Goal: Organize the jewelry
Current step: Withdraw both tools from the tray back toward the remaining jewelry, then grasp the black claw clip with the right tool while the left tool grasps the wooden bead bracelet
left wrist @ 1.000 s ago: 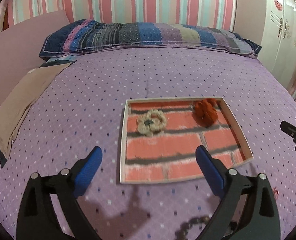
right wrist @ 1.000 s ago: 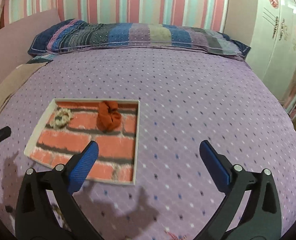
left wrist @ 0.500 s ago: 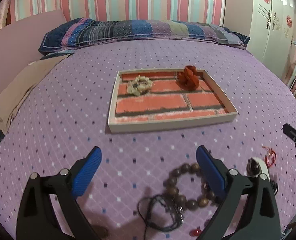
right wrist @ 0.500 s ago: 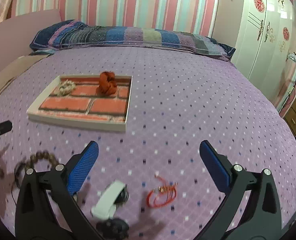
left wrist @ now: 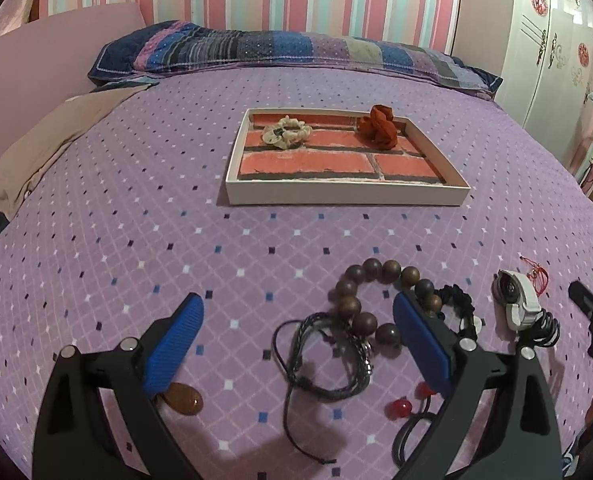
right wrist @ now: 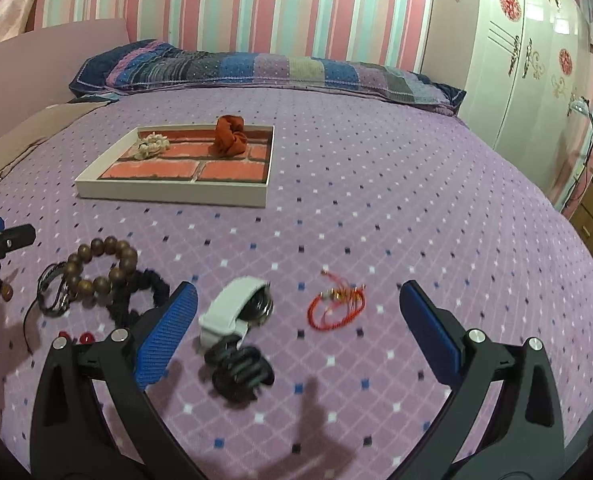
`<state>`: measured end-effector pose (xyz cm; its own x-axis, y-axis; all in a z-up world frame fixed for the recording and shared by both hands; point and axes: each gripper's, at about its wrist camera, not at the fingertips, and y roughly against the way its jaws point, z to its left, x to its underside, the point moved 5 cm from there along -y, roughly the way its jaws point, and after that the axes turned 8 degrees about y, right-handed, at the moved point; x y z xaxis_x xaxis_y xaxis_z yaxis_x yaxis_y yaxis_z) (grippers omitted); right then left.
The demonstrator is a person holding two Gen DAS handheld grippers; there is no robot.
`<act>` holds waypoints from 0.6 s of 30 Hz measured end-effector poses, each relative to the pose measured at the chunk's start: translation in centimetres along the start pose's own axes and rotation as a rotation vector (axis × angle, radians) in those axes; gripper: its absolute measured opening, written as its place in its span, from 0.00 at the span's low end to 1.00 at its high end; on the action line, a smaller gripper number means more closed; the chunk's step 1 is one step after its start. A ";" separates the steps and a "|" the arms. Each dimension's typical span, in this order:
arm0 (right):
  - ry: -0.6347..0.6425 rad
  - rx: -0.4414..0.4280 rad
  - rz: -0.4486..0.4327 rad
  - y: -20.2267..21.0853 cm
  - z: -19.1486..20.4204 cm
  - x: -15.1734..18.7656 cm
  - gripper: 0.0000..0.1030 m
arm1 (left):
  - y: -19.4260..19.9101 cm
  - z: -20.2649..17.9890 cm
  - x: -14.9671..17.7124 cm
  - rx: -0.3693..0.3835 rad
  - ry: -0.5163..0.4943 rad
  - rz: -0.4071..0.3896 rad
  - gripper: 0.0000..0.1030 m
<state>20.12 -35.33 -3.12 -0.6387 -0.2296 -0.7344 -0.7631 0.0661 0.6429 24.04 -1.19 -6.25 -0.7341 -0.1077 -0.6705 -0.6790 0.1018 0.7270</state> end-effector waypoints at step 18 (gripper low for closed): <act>-0.006 -0.040 0.091 -2.6 1.6 5.0 0.94 | -2.9 -1.8 1.0 0.010 -0.060 0.017 0.91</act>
<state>18.75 -35.07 -8.75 -0.7058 -0.2188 -0.6738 -0.6975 0.0478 0.7150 25.35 -3.41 -8.73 -0.7448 -0.0468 -0.6656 -0.6660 0.1126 0.7374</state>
